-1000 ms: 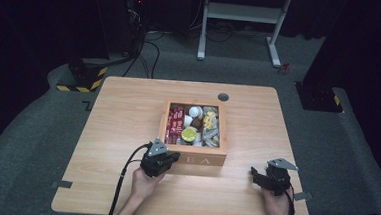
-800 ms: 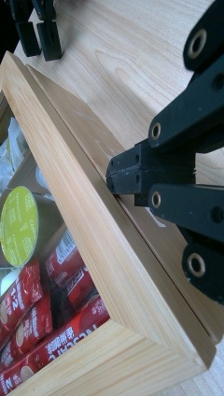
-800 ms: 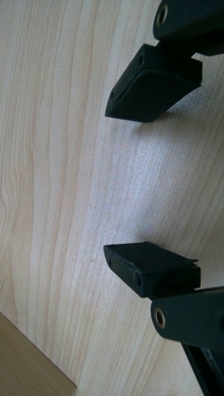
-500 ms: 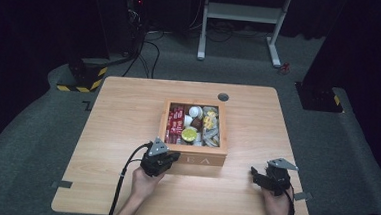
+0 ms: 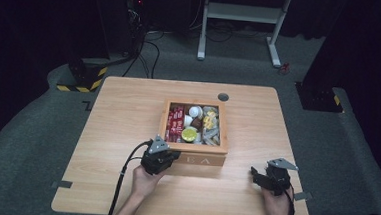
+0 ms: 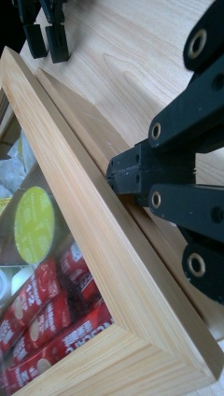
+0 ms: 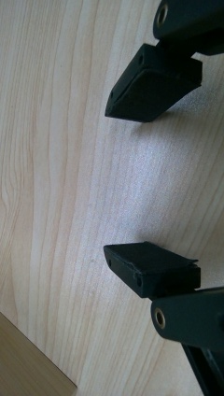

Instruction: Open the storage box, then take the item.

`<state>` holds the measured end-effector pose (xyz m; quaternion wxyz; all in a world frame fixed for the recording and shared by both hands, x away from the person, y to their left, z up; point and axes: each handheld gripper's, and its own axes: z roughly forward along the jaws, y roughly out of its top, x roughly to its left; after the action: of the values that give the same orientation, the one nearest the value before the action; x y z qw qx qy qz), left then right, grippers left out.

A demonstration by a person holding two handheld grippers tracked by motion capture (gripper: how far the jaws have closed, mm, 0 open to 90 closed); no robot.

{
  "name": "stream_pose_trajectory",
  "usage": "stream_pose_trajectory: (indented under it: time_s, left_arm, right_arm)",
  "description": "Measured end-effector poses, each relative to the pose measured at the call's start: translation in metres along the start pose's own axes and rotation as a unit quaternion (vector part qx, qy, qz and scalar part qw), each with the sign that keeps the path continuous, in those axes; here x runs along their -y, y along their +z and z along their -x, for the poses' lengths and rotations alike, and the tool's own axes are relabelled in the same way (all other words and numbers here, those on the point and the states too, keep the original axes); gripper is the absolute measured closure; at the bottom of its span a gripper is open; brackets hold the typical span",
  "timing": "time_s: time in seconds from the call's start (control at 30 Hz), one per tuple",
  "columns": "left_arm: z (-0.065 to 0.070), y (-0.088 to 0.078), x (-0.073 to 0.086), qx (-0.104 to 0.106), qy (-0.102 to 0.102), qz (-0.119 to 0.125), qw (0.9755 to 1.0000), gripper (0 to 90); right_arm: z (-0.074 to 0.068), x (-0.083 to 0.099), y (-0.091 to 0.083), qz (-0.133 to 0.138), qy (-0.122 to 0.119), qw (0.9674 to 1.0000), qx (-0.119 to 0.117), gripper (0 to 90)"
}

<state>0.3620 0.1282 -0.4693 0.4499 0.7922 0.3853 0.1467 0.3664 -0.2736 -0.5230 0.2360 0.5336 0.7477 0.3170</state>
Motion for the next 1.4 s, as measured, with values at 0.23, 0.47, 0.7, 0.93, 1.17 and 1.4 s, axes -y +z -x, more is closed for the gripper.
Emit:
stream_pose_trajectory:
  time_s: [0.23, 0.47, 0.7, 0.93, 1.17, 1.4]
  left_arm:
    - [0.000, -0.004, -0.007, 0.002, -0.004, 0.005, 1.0000, 90.0]
    - [-0.003, -0.008, -0.017, -0.003, -0.004, 0.014, 0.9999, 90.0]
    - [-0.008, -0.011, -0.026, -0.001, -0.014, 0.016, 0.9998, 90.0]
    - [-0.012, -0.014, -0.032, -0.004, -0.021, 0.020, 0.9996, 90.0]
    - [-0.020, -0.017, -0.036, 0.004, -0.038, 0.026, 0.9989, 90.0]
    - [-0.022, -0.019, -0.042, 0.001, -0.032, 0.026, 0.9991, 90.0]
  right_arm:
    - [0.000, 0.000, 0.000, -0.001, 0.000, 1.0000, 0.000, 28.6]
    - [0.000, 0.000, 0.000, 0.000, 0.000, 1.0000, 0.000, 28.6]
    - [0.000, 0.000, 0.000, 0.000, 0.001, 1.0000, 0.000, 28.5]
    - [0.000, 0.000, 0.000, -0.001, 0.000, 1.0000, 0.000, 28.4]
    - [0.000, -0.001, 0.001, -0.002, 0.000, 1.0000, 0.000, 28.3]
    - [0.000, -0.001, 0.001, -0.002, -0.001, 1.0000, -0.002, 28.5]
